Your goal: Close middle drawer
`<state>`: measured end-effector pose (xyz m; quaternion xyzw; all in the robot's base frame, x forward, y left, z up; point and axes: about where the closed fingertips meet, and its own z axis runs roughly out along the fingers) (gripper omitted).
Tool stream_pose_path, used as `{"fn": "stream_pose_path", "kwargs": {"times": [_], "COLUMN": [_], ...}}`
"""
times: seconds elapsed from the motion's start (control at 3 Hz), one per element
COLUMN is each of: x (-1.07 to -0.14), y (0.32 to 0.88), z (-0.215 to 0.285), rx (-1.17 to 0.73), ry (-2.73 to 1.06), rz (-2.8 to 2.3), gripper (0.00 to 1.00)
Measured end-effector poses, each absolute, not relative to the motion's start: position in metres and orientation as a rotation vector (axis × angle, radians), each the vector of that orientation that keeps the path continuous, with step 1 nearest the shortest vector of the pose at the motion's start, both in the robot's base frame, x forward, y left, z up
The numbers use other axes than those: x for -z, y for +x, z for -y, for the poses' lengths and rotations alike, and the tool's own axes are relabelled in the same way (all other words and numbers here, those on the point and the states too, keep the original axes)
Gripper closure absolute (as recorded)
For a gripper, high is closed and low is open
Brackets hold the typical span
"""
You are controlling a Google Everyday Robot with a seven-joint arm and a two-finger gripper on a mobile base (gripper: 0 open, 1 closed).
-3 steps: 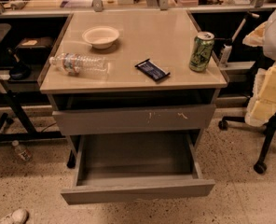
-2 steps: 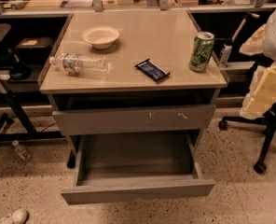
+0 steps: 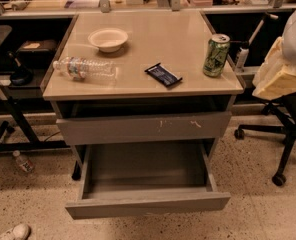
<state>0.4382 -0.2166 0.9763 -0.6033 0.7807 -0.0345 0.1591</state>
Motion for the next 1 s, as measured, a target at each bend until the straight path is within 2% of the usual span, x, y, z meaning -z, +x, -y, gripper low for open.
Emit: {"fn": "stream_pose_path", "kwargs": {"times": [0.33, 0.67, 1.0], "x": [-0.9763, -0.9765, -0.9763], "y": [0.4382, 0.4382, 0.4381], "z": [0.2166, 0.2166, 0.2166], "rx": [0.099, 0.099, 0.099], "ry": [-1.724, -1.724, -1.724], "rz": [-2.232, -2.231, -2.231], "gripper": [0.9, 1.0, 1.0]}}
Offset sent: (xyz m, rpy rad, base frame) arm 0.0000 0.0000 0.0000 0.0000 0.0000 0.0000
